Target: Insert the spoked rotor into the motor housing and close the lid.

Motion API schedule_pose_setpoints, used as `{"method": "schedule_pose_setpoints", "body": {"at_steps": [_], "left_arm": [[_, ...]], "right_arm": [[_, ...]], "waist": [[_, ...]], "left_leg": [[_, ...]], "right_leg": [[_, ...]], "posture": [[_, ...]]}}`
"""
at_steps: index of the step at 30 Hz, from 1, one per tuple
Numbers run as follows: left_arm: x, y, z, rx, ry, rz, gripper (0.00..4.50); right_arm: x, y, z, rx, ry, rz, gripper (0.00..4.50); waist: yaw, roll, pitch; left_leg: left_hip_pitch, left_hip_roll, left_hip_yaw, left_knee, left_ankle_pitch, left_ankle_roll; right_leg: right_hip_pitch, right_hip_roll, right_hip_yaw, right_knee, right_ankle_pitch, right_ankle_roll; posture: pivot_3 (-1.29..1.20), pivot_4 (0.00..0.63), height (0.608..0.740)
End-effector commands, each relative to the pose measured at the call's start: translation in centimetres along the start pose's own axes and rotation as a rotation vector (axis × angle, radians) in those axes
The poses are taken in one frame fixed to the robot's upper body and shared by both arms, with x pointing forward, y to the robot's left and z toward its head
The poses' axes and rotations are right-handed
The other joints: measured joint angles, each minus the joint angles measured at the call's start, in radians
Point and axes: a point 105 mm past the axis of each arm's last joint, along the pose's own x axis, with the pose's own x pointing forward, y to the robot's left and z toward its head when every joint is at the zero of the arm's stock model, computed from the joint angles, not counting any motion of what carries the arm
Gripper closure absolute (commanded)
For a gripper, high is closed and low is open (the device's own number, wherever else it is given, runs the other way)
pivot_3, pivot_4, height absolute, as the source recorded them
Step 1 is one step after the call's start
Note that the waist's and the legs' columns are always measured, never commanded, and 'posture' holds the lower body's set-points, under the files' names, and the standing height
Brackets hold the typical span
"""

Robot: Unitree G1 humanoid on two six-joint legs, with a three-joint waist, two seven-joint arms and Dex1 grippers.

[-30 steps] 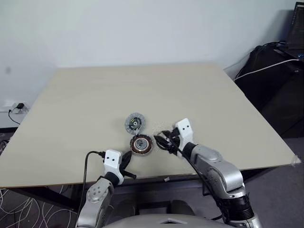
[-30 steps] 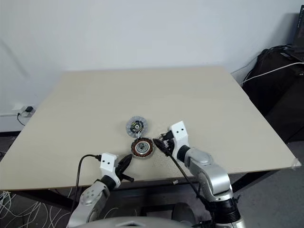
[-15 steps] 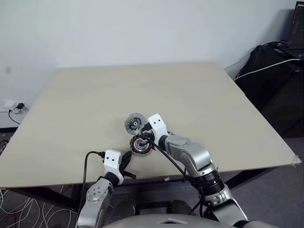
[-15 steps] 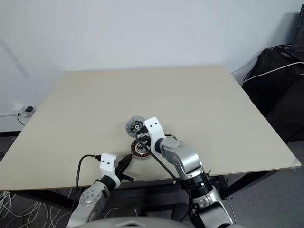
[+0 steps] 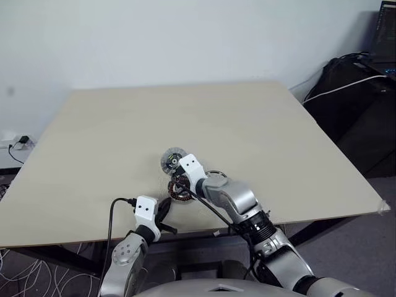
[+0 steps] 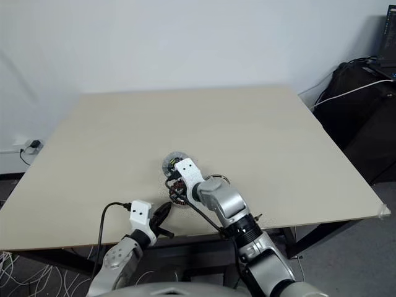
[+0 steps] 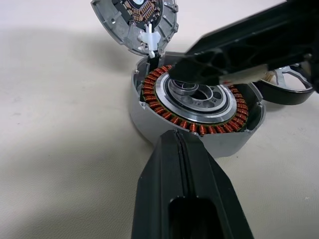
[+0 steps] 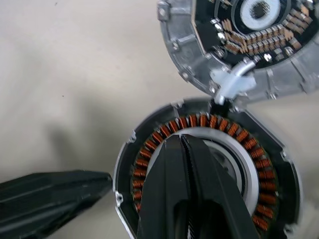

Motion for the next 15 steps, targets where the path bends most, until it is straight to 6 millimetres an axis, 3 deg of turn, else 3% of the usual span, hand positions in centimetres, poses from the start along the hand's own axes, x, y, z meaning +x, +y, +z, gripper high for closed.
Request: {"method": "schedule_pose_setpoints", "body": {"at_steps": [1,15], "left_arm": [[0.1,-0.1,1.7,0.008,-0.067,-0.009,4.50],[0.2,-0.1,1.7,-0.001,-0.074,-0.008,4.50]], "right_arm": [[-0.1,0.5,1.7,-0.032,-0.050,0.020,4.46],[-0.5,-1.0,-0.7,-0.027,0.022,-0.003,4.46]], "waist": [[-0.002,0.000,0.000],[-0.010,0.002,-0.001]], "left_leg": [[0.000,0.000,0.000,0.000,0.000,0.000],[0.000,0.000,0.000,0.000,0.000,0.000]], "right_leg": [[0.000,0.000,0.000,0.000,0.000,0.000],[0.000,0.000,0.000,0.000,0.000,0.000]], "posture": [[0.00,0.000,0.740],[0.00,0.000,0.740]]}}
